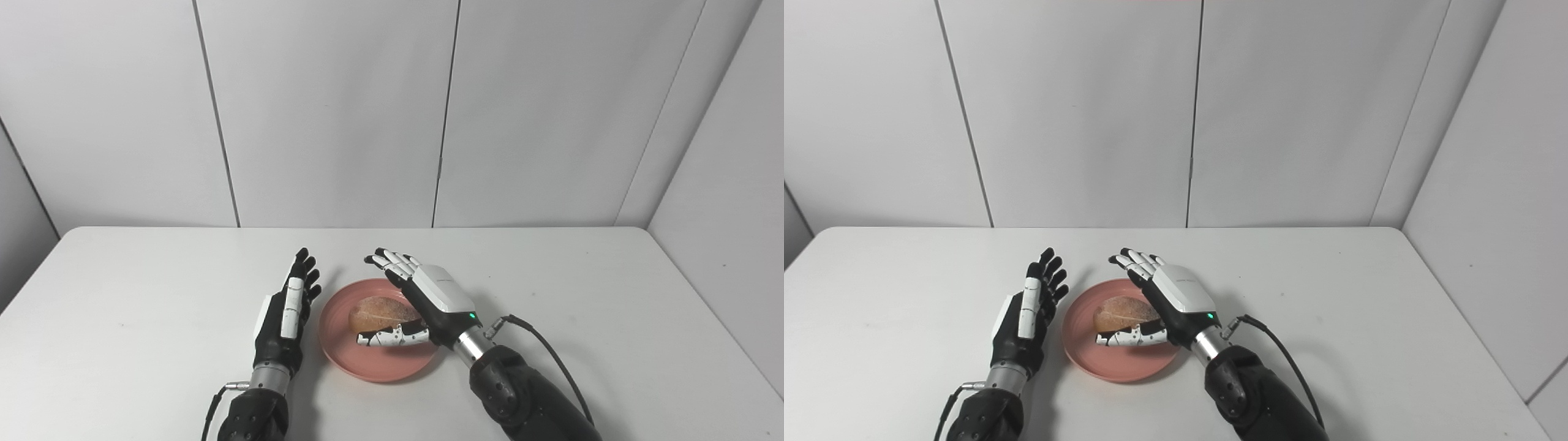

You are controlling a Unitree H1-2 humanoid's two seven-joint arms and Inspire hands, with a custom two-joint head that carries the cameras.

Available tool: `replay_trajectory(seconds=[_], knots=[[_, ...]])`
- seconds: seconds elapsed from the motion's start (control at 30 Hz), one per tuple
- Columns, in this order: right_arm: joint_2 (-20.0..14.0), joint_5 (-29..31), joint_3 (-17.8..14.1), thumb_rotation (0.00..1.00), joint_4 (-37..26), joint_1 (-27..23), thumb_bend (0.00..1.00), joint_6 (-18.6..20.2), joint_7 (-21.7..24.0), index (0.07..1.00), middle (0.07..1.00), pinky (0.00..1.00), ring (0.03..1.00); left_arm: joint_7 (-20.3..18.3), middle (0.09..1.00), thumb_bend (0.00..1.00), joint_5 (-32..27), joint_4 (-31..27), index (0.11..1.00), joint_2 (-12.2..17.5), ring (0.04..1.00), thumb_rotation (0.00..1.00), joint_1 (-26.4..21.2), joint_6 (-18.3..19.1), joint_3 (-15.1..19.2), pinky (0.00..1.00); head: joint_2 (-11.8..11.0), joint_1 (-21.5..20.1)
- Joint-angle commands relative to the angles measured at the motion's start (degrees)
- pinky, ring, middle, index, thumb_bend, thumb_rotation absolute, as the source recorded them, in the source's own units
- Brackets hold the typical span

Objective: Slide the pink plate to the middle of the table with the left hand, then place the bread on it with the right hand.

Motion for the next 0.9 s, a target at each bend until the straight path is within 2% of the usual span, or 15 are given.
replay_trajectory(seconds=[0.0, 0.13, 0.27, 0.33, 0.37, 0.43, 0.53, 0.7, 0.87], knots=[[-0.5, 1.1, -0.9, 0.65, -1.3, -1.9, 0.67, -2.9, -0.5, 0.931, 0.998, 1.00, 0.995, 0.2, 0.978, 0.76, 0.5, -1.1, 0.975, -0.5, 0.974, 1.00, -1.7, -1.3, -0.4, 0.96, 0.1, 0.1], [-0.3, 2.2, -2.0, 0.68, -1.9, -1.1, 0.67, -3.9, -1.7, 0.979, 1.000, 1.00, 1.000, 0.0, 0.977, 0.76, 0.2, -1.1, 0.974, -0.6, 0.972, 1.00, -1.6, -1.4, -0.4, 0.96, 0.0, 0.1], [1.0, 5.4, -5.0, 0.72, -4.8, 1.1, 0.70, -3.8, -2.4, 1.000, 1.000, 1.00, 1.000, 0.1, 0.976, 0.76, 0.5, -1.1, 0.976, -0.5, 0.972, 1.00, -1.6, -1.3, -0.5, 0.96, 0.0, 0.0], [2.0, 7.7, -7.1, 0.72, -7.4, 3.0, 0.70, -3.5, -3.1, 1.000, 1.000, 1.00, 1.000, -0.1, 0.978, 0.78, 0.5, -1.2, 0.978, -0.4, 0.973, 1.00, -1.4, -1.4, -0.6, 0.97, 0.1, 0.0], [2.4, 8.6, -8.0, 0.73, -8.4, 3.8, 0.66, -3.3, -3.4, 1.000, 1.000, 0.98, 1.000, -0.2, 0.980, 0.78, 0.5, -1.2, 0.980, -0.4, 0.975, 1.00, -1.4, -1.5, -0.6, 0.97, 0.1, 0.0], [3.3, 10.5, -9.7, 0.76, -10.6, 5.3, 0.64, -2.5, -3.2, 1.000, 1.000, 0.95, 1.000, -0.2, 0.980, 0.78, 0.6, -1.3, 0.981, -0.3, 0.975, 1.00, -1.3, -1.5, -0.6, 0.97, 0.0, 0.0], [4.4, 14.5, -12.3, 0.80, -13.9, 7.3, 0.66, -0.8, -2.0, 1.000, 1.000, 0.98, 1.000, -0.1, 0.981, 0.78, 0.7, -1.7, 0.981, -0.2, 0.976, 1.00, -1.1, -1.2, -0.8, 0.97, 0.2, 0.0], [5.7, 17.4, -14.9, 0.92, -16.3, 8.9, 0.65, 1.7, -1.7, 1.000, 1.000, 1.00, 1.000, -0.3, 0.985, 0.79, 0.9, -2.2, 0.987, -0.1, 0.979, 1.00, -0.7, -1.0, -0.9, 0.97, 0.3, 0.0], [6.8, 20.3, -16.7, 0.93, -16.3, 9.6, 0.65, 3.3, -1.3, 1.000, 1.000, 1.00, 1.000, -0.4, 0.988, 0.80, 1.4, -2.8, 0.993, 0.2, 0.981, 1.00, -0.2, -1.2, -1.2, 0.98, 0.5, 0.1]])
